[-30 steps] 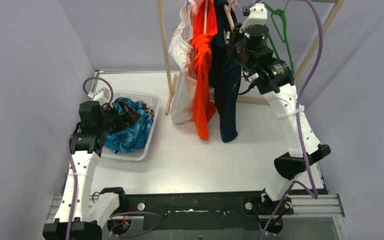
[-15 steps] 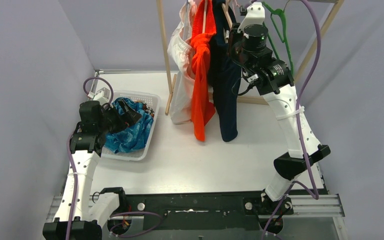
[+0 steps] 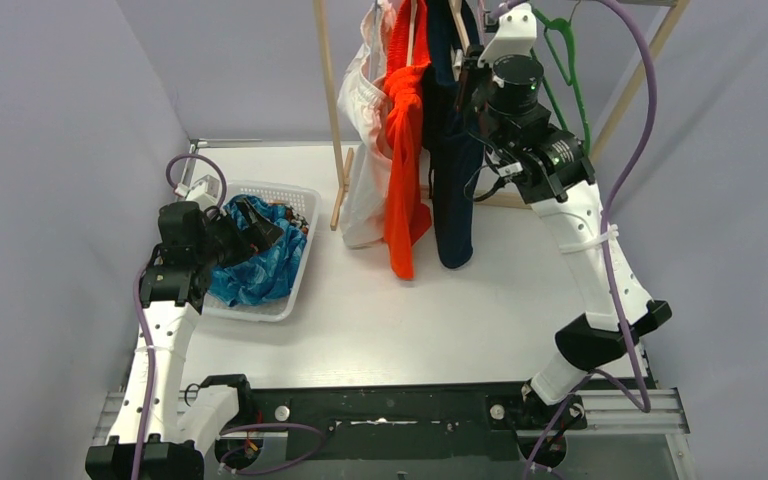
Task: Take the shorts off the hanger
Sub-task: Pick up the hanger from the clothes rod.
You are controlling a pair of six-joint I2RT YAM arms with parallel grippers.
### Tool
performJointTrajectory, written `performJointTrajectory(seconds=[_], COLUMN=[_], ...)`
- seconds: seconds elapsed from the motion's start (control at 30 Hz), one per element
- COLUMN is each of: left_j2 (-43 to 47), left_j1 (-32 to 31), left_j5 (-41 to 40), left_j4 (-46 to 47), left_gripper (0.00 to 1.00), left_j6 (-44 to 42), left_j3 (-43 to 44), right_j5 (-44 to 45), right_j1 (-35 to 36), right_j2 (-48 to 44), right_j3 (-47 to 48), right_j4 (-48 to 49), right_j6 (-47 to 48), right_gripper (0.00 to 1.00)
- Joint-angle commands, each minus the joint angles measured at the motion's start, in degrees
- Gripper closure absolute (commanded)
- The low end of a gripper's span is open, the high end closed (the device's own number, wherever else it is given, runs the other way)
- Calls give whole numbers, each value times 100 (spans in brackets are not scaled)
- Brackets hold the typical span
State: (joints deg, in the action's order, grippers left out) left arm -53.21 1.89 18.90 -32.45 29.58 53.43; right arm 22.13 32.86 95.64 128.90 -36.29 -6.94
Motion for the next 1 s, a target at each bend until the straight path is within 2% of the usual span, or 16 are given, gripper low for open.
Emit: performJointTrajectory(seconds=[0.0, 0.3, 0.57, 0.8, 0.9, 0.97], left_j2=[128, 149, 218, 74, 149, 163], left_j1=[-22, -22, -28, -93, -186, -330], left_j5=[81, 198, 576, 916, 929, 884], left_j4=[98, 66, 135, -83, -132, -130], left_gripper=[15, 15, 15, 15, 15, 15], left_j6=[-14, 4, 45, -196, -243, -243], left_j3=[230, 259, 170, 259, 171, 106], right_j5=[173, -312, -1015, -2279, -2552, -2857], right_j1=[159, 213, 307, 329, 334, 335], right_j2=[-903, -1944, -3851, -5588, -6173, -6350], right_j3=[-665, -2160, -4638, -6865, -7592, -7740], right_j4=[854, 160, 44, -49, -140, -322], right_j6=[-299, -944, -1614, -2076, -2578, -2780], right_gripper=[100, 100, 100, 100, 100, 100])
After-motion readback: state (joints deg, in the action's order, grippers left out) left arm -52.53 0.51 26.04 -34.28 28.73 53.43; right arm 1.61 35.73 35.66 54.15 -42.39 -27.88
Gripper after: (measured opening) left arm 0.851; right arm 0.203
